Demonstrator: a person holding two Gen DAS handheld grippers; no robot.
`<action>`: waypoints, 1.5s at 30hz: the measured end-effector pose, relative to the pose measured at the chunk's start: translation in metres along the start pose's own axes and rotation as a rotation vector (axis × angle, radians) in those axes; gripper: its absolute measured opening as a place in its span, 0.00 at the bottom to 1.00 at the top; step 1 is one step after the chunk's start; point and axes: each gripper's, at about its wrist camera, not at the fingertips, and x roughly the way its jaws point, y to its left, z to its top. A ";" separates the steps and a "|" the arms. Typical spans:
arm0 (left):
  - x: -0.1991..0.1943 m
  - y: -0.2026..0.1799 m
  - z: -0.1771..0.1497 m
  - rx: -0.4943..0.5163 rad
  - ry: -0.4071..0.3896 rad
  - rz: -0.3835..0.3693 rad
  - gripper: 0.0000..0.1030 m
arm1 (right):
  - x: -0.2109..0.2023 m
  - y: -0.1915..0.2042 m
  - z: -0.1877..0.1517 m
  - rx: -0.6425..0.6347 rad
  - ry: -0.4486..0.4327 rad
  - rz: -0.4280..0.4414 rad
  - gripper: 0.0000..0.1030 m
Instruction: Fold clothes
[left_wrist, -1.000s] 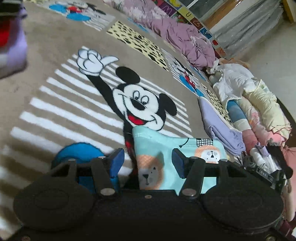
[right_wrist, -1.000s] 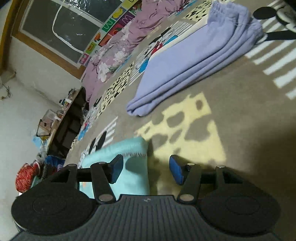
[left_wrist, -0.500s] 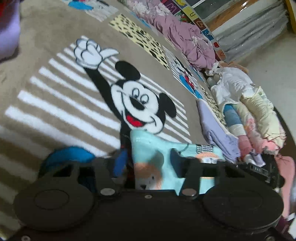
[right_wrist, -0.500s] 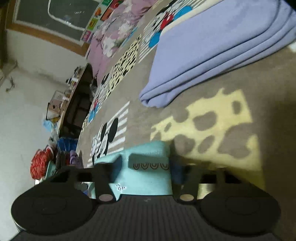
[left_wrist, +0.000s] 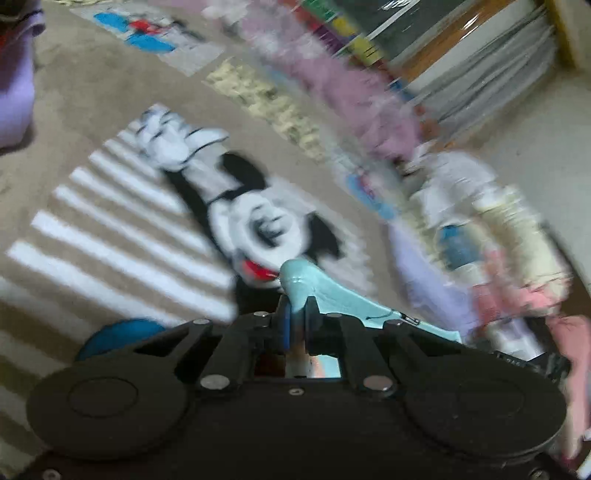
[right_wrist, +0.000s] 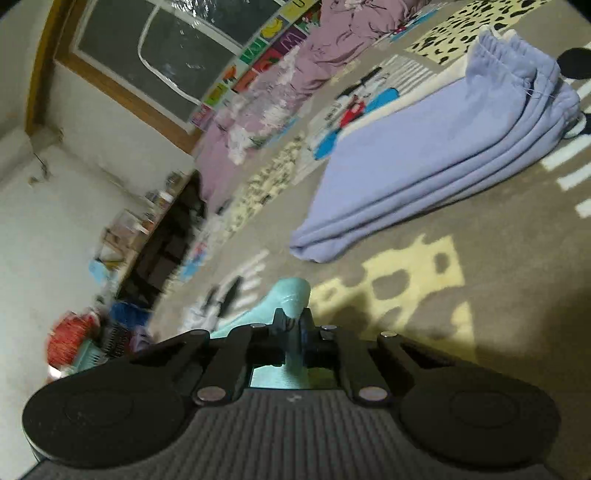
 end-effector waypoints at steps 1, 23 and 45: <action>0.001 0.000 -0.001 0.006 -0.004 0.034 0.15 | 0.003 -0.001 0.001 0.004 0.002 -0.028 0.09; -0.005 -0.029 0.007 0.034 0.010 -0.152 0.51 | 0.043 0.095 -0.013 -0.584 0.198 -0.104 0.22; -0.031 -0.002 0.003 -0.245 -0.045 -0.239 0.57 | 0.040 0.097 -0.010 -0.221 0.144 0.025 0.33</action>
